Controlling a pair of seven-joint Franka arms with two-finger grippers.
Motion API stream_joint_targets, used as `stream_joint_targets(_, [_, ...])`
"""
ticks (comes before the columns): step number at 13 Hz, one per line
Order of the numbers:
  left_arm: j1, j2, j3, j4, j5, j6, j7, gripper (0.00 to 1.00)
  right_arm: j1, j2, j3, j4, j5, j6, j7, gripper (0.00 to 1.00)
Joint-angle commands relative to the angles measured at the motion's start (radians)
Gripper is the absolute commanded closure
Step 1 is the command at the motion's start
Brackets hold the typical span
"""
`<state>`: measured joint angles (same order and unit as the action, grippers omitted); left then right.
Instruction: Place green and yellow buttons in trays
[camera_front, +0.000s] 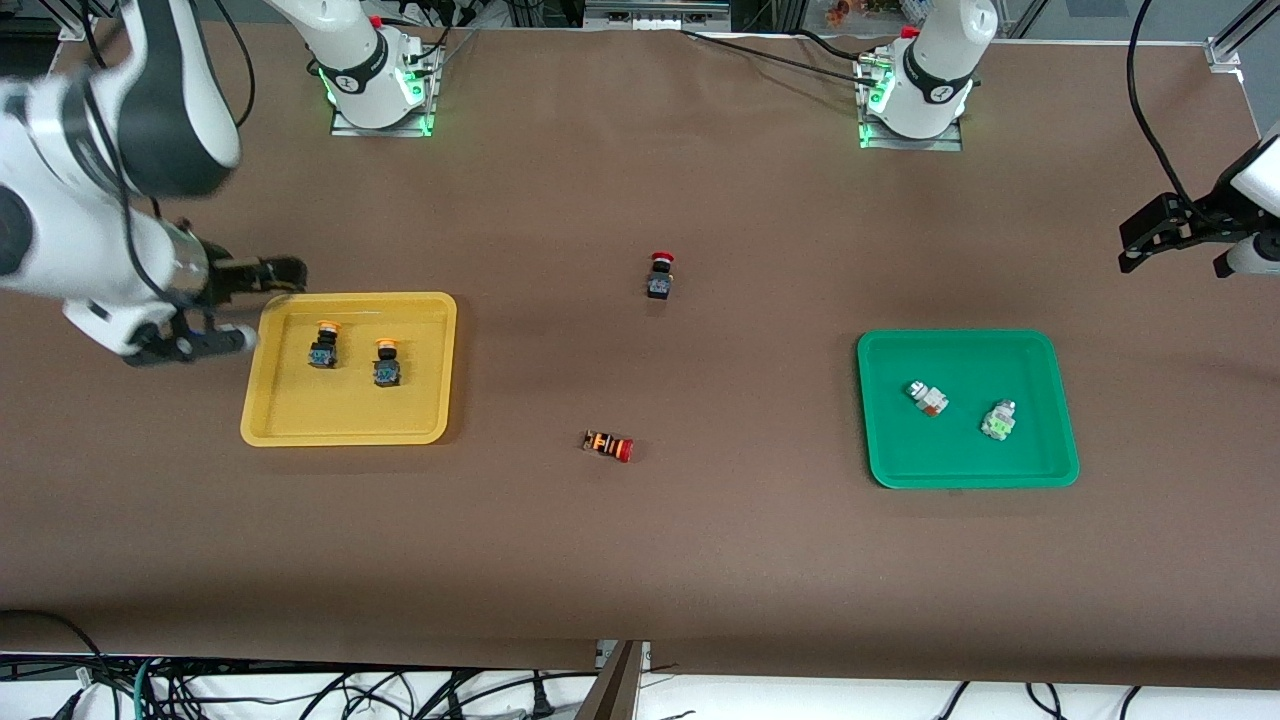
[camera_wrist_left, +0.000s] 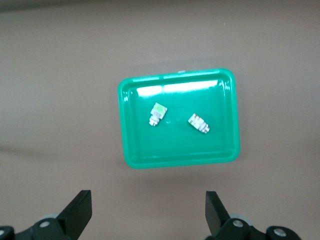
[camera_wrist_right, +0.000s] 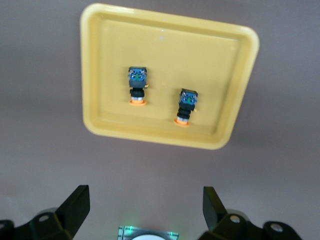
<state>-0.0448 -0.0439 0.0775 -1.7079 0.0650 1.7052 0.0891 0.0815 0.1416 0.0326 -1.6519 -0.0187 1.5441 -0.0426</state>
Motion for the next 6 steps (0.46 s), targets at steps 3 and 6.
stream_joint_targets(3, [-0.024, 0.007, 0.015, 0.020, -0.024, -0.018, -0.017, 0.00, -0.031, -0.141, 0.013, 0.105, -0.040, -0.123, -0.005, 0.00])
stream_joint_targets(6, [-0.023, 0.009, 0.015, 0.033, -0.027, -0.021, -0.017, 0.00, -0.031, -0.152, 0.015, 0.126, -0.034, -0.203, 0.006, 0.00])
